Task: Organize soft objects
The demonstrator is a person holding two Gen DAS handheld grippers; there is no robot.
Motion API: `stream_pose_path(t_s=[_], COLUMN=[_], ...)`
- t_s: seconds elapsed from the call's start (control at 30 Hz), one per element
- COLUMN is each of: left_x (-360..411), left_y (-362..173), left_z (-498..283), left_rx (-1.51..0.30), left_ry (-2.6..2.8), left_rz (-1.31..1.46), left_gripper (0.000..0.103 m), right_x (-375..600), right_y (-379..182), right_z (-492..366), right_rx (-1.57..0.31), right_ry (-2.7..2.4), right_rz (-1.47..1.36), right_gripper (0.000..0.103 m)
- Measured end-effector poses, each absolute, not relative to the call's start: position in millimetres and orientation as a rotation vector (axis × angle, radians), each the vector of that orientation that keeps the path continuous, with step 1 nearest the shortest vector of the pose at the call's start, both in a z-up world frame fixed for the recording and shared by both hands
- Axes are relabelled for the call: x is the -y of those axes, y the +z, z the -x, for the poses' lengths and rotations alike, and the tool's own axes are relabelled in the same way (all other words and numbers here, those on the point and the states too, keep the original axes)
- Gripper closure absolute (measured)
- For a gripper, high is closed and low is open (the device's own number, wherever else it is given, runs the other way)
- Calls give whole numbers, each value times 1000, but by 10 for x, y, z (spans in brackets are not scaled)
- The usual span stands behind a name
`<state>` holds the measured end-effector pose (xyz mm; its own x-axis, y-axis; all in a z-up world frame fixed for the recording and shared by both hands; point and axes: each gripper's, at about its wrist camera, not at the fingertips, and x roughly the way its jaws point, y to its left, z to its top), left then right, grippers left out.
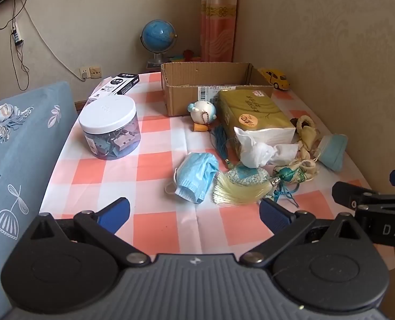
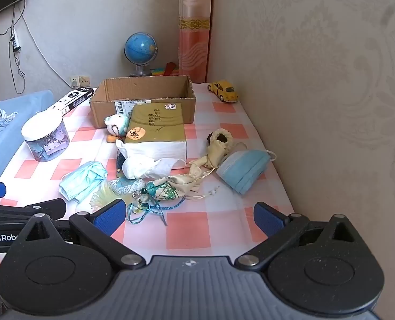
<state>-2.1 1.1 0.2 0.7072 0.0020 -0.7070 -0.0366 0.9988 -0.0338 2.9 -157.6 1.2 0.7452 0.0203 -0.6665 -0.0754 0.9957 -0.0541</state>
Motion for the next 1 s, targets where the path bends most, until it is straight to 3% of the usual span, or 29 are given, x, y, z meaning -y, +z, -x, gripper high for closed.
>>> stream_pose_path(t_s=[1.0], left_x=[-3], left_y=[43], left_z=[32], left_rx=[-781], left_ry=[20], left_rz=[47], left_gripper=[1], right_x=[1589], right_y=[34], right_z=[-9], right_rx=[-723], right_ry=[56], right_rz=[77], right_gripper=[0])
